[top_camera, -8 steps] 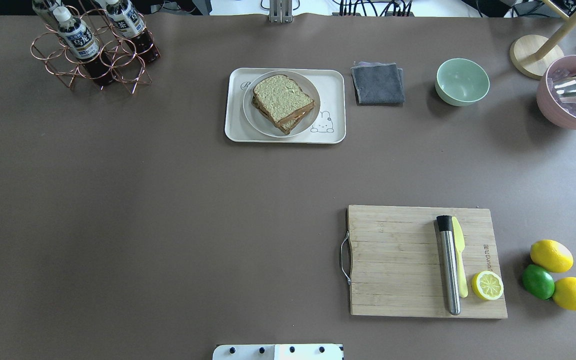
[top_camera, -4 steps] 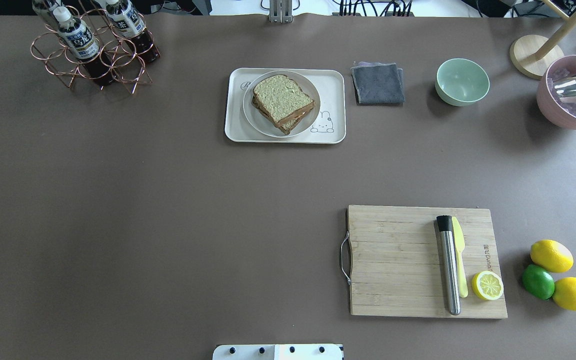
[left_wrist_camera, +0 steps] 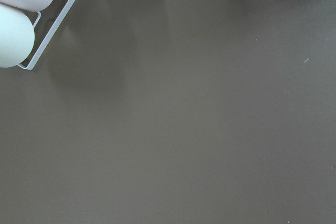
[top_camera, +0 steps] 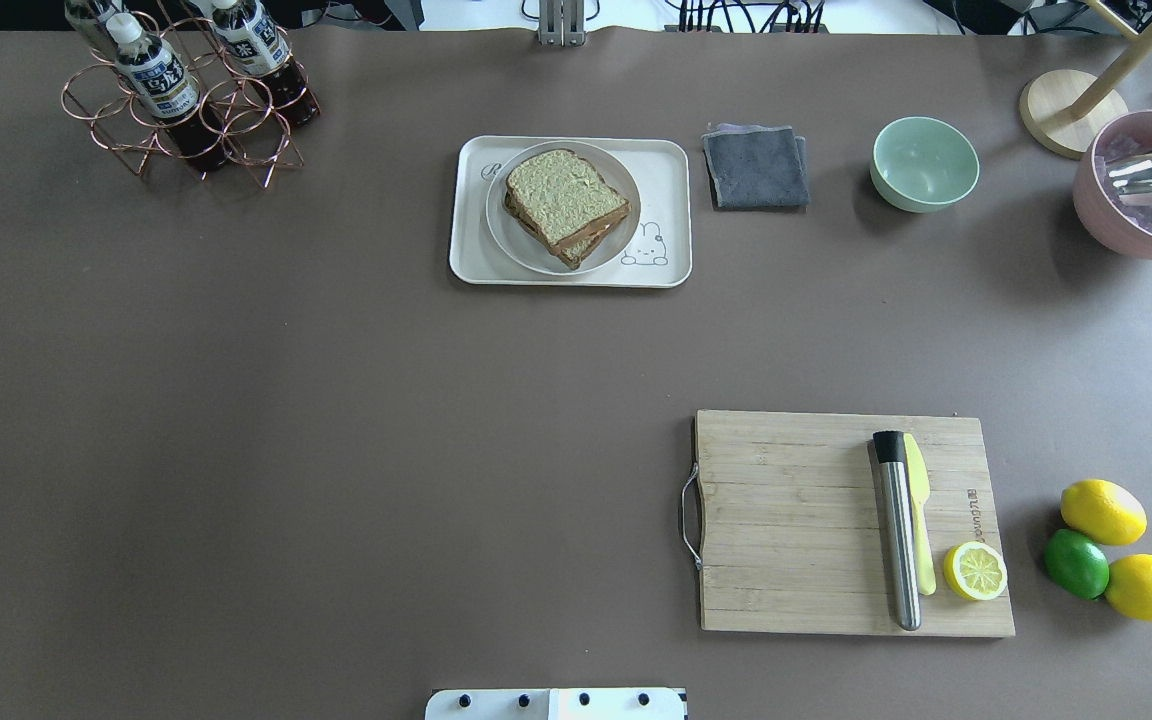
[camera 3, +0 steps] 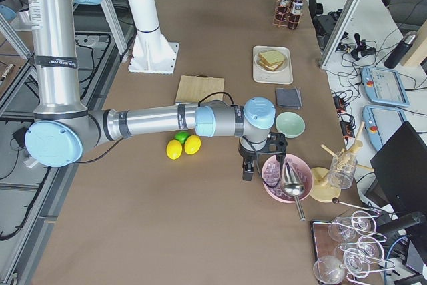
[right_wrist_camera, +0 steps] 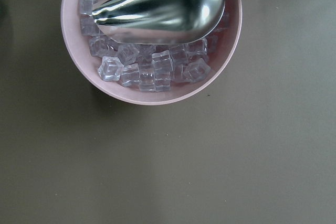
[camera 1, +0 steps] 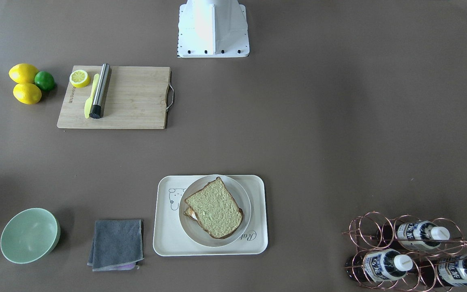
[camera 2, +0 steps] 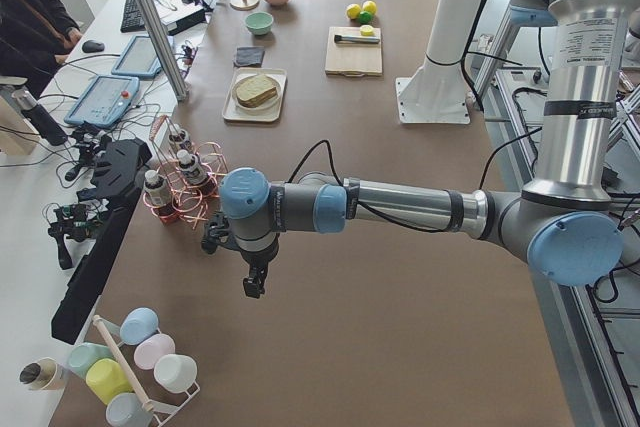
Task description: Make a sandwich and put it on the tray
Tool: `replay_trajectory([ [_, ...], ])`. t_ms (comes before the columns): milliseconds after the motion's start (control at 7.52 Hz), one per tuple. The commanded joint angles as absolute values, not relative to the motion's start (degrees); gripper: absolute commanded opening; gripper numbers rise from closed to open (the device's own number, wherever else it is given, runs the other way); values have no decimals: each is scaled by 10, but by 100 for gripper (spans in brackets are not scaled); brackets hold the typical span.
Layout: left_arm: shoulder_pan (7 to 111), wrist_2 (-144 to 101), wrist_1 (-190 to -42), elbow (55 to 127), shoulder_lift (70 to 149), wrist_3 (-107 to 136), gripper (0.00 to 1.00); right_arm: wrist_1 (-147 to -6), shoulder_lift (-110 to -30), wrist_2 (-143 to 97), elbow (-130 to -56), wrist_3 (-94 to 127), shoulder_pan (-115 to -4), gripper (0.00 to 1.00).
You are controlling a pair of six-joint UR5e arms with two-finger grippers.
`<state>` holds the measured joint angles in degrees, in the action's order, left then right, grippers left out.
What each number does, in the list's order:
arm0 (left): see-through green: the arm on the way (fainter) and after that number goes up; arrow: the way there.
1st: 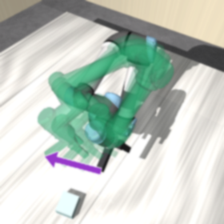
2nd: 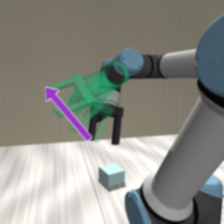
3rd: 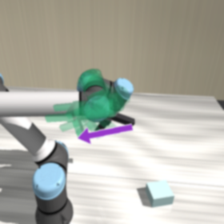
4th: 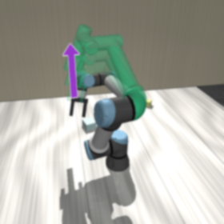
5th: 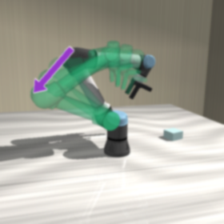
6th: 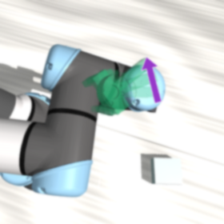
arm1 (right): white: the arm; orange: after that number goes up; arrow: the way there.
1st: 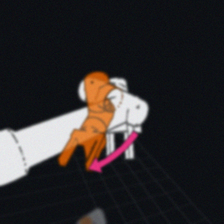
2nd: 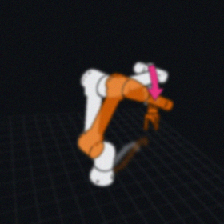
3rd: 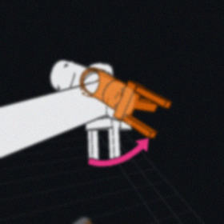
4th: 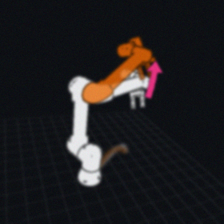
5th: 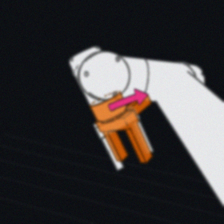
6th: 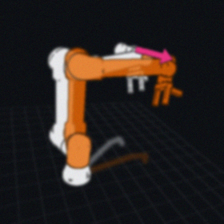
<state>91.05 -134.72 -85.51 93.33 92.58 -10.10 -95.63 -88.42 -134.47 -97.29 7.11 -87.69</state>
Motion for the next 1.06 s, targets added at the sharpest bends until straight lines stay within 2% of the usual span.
replay_trajectory([
  [0, 910, -1347, -856, 932, 926, -100, 98, -955, -883, -1344, -973, 73, -874, 100],
  [931, 905, -1347, -856, 931, 932, -101, 98, -957, -882, -1344, -966, 71, -870, 100],
])
